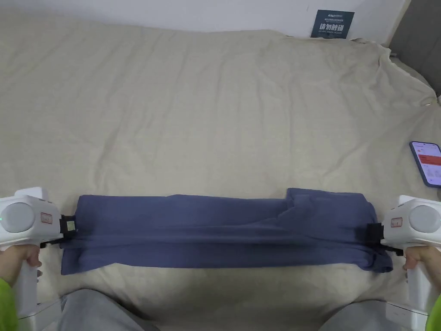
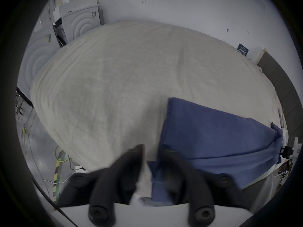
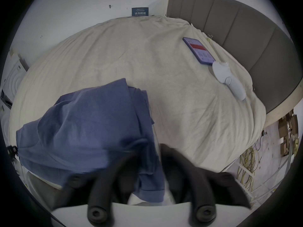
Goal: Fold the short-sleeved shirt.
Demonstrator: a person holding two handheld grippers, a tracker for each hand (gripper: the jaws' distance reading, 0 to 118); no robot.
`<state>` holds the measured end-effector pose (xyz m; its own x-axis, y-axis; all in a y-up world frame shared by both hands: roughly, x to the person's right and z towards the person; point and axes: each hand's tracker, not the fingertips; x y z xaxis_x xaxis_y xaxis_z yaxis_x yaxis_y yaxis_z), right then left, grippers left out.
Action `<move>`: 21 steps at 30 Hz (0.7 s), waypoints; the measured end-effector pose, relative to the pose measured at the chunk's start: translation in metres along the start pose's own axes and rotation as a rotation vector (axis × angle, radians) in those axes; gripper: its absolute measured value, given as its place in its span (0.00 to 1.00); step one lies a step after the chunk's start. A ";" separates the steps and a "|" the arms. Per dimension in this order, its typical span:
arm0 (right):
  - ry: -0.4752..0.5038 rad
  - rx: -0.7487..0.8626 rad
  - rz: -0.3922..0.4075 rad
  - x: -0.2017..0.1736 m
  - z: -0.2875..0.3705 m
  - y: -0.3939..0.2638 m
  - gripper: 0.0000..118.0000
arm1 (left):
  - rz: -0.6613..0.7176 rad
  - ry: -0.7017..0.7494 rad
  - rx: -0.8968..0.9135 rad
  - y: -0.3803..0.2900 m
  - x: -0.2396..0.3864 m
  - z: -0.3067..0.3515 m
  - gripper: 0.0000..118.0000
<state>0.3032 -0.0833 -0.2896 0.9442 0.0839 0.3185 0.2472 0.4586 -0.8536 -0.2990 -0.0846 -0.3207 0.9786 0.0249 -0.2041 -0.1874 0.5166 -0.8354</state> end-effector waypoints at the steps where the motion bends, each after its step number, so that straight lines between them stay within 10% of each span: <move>1: -0.009 -0.011 0.019 0.003 0.005 0.004 0.65 | -0.004 0.010 0.006 0.004 -0.003 0.005 0.58; 2: -0.007 -0.007 0.027 0.007 0.013 0.007 0.86 | -0.003 0.019 0.015 0.009 -0.006 0.010 0.81; 4: -0.039 0.075 0.045 0.015 0.037 0.017 0.97 | 0.020 0.052 0.072 0.023 -0.013 0.025 0.94; 21: 0.067 0.906 0.112 -0.026 0.156 -0.003 0.98 | -0.137 -0.069 0.803 0.014 0.073 0.121 0.90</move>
<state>0.2442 0.0512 -0.2306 0.9701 0.1311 0.2044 -0.0851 0.9719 -0.2194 -0.2201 0.0285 -0.2859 0.9964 -0.0436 -0.0729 0.0262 0.9740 -0.2250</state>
